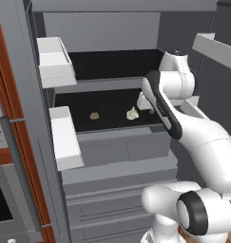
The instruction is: Grab the garlics from the fridge, place them in the blender, close the lid, and turn on the blender to create a marinade.
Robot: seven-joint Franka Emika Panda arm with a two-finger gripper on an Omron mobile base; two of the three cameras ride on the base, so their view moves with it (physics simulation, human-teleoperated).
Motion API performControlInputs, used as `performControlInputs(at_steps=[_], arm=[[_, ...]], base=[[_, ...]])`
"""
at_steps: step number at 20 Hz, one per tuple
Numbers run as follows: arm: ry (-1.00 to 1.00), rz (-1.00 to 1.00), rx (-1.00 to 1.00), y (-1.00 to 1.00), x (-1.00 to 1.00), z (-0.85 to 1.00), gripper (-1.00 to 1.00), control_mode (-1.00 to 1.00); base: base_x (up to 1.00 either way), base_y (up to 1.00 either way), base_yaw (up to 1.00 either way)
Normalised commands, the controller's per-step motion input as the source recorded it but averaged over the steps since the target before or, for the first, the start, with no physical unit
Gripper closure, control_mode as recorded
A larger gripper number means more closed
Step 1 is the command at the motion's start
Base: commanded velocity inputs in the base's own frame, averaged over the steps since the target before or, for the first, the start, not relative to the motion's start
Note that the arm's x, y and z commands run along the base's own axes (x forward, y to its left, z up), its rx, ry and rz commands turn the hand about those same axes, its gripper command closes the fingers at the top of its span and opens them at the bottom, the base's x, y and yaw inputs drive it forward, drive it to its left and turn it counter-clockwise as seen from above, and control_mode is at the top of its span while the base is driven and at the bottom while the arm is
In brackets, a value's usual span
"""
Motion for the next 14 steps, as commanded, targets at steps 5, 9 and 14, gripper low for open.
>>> performControlInputs(at_steps=[5, 9, 14], arm=[[-0.13, -0.05, -0.01, -0.05, -0.49, -0.32, -1.0, -1.0], [-0.01, -0.18, -0.03, -0.26, -0.5, -0.7, -1.0, -1.0], [0.16, -0.17, 0.0, -0.47, -0.08, -0.57, -1.0, -1.0]], base=[[0.0, 0.0, 0.0], [0.0, 0.0, 0.0], [0.0, 0.0, 0.0]])
